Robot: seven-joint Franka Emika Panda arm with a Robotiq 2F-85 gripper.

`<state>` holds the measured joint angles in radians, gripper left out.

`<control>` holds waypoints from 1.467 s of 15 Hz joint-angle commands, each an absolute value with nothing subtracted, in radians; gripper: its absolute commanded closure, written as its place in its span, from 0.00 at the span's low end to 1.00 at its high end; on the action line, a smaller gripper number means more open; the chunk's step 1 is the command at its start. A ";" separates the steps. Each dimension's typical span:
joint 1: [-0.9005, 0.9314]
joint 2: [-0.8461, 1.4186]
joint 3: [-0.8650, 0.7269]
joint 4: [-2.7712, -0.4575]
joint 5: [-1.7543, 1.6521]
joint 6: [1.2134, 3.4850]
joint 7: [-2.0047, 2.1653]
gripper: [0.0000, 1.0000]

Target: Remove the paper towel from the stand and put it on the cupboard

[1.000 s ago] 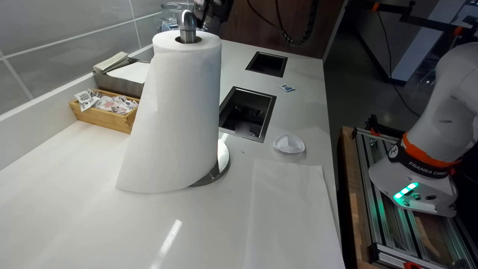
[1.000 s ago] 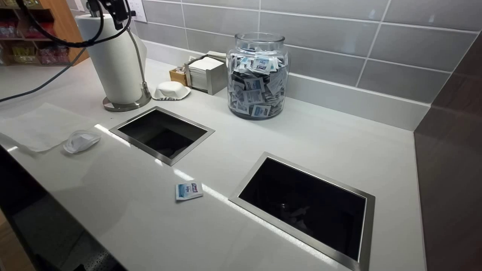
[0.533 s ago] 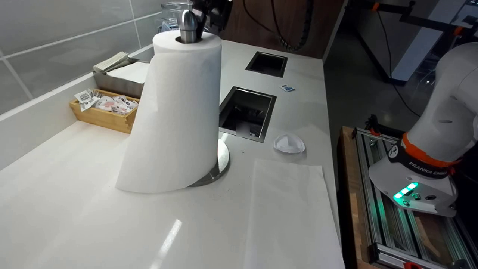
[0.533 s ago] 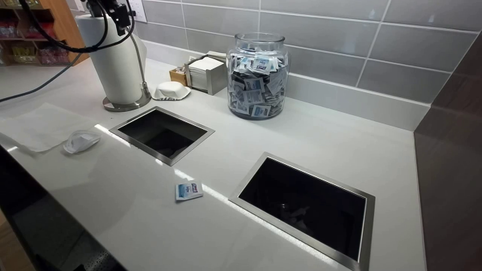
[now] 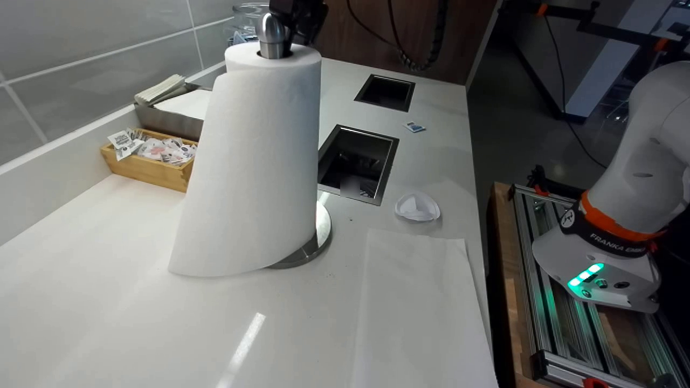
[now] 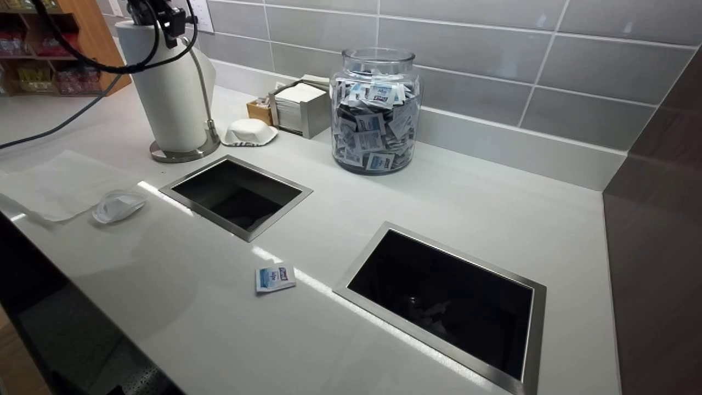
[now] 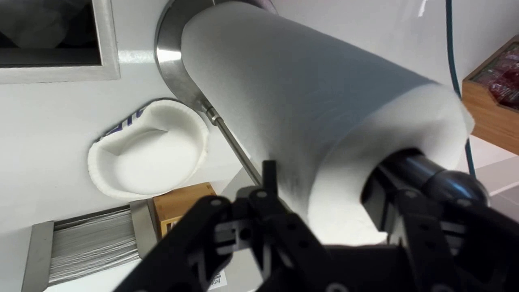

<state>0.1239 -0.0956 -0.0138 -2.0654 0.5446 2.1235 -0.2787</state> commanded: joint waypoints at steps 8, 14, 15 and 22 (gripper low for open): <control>0.115 -0.067 0.024 -1.996 0.578 2.085 -0.344 0.89; 0.112 -0.091 0.028 -1.967 0.545 2.029 -0.315 0.89; 0.111 -0.095 0.028 -1.960 0.540 2.014 -0.310 0.89; 0.113 -0.122 0.041 -1.911 0.458 1.953 -0.256 0.89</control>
<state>0.1210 -0.0938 0.0198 -1.9364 0.5046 1.9963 -0.3113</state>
